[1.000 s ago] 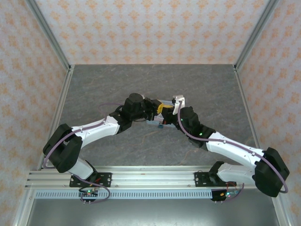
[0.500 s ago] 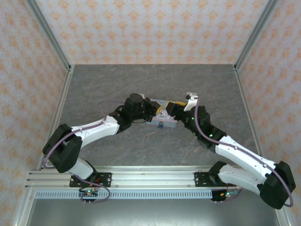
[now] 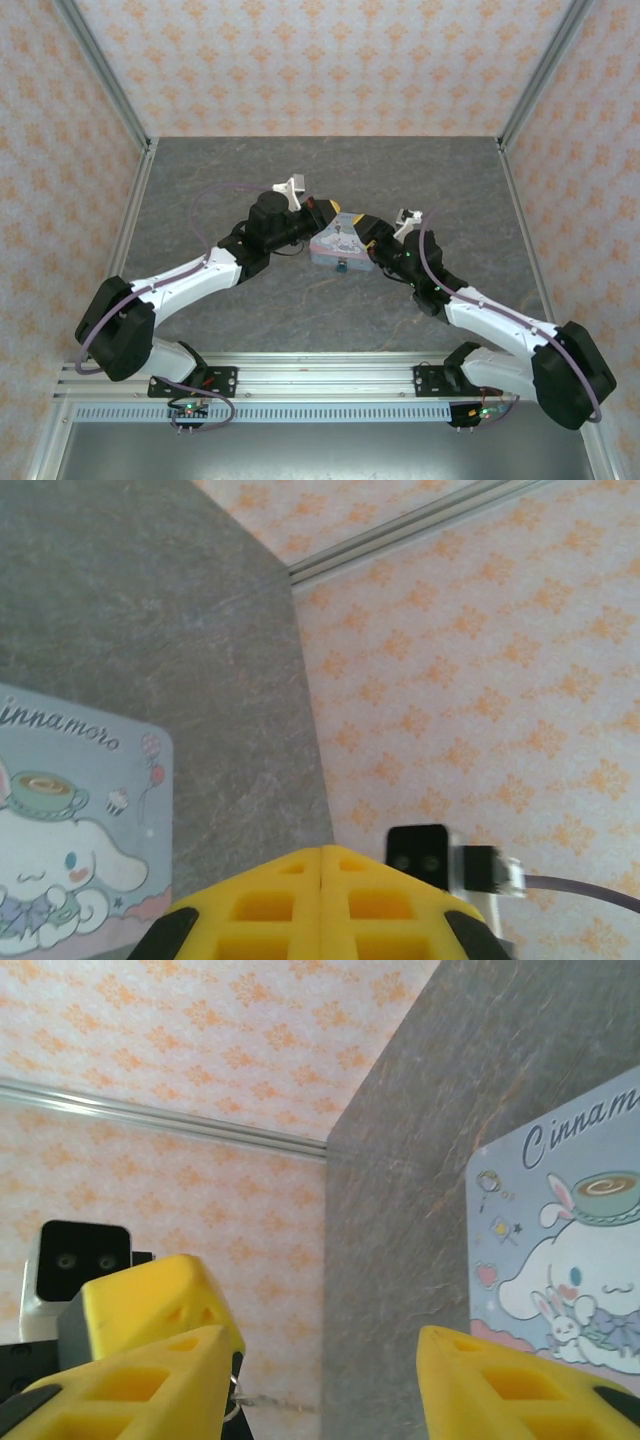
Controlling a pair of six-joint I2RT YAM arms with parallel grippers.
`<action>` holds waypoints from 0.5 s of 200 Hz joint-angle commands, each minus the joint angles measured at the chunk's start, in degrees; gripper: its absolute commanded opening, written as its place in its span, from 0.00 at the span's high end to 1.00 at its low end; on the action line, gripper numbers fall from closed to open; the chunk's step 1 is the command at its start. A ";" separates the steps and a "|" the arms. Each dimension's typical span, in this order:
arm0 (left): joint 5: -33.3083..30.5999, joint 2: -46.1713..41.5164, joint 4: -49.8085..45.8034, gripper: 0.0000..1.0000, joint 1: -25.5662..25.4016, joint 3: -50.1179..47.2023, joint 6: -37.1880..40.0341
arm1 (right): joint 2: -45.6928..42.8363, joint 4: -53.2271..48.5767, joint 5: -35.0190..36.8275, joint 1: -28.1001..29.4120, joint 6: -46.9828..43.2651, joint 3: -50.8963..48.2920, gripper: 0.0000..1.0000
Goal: Unlock a padlock with a key
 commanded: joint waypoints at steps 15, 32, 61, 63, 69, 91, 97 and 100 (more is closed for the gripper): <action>-2.84 0.40 7.49 1.00 0.48 1.07 3.43 | 0.34 14.75 0.33 -0.28 7.25 -1.36 0.52; -4.75 0.92 9.37 1.00 0.47 0.31 2.43 | 1.10 17.13 0.37 -0.21 8.20 -1.34 0.52; -6.36 2.29 13.30 1.00 0.46 -0.56 -0.06 | 3.16 20.81 0.43 -0.26 8.78 -0.18 0.54; -6.35 2.37 13.42 1.00 0.44 -0.50 -0.21 | 3.37 21.05 0.47 -0.23 8.69 -0.13 0.54; -6.49 2.60 13.78 1.00 0.43 -0.56 -0.59 | 3.81 21.46 0.48 -0.28 8.49 0.35 0.55; -6.87 3.36 15.20 1.00 0.43 -0.58 -1.80 | 5.70 22.28 0.48 -0.28 7.53 1.98 0.57; -6.90 3.53 15.52 1.00 0.43 -0.71 -2.12 | 6.67 22.77 0.48 -0.25 7.37 2.39 0.57; -6.91 3.60 15.77 1.00 0.43 -0.70 -2.29 | 7.04 23.01 0.44 -0.23 7.42 2.60 0.57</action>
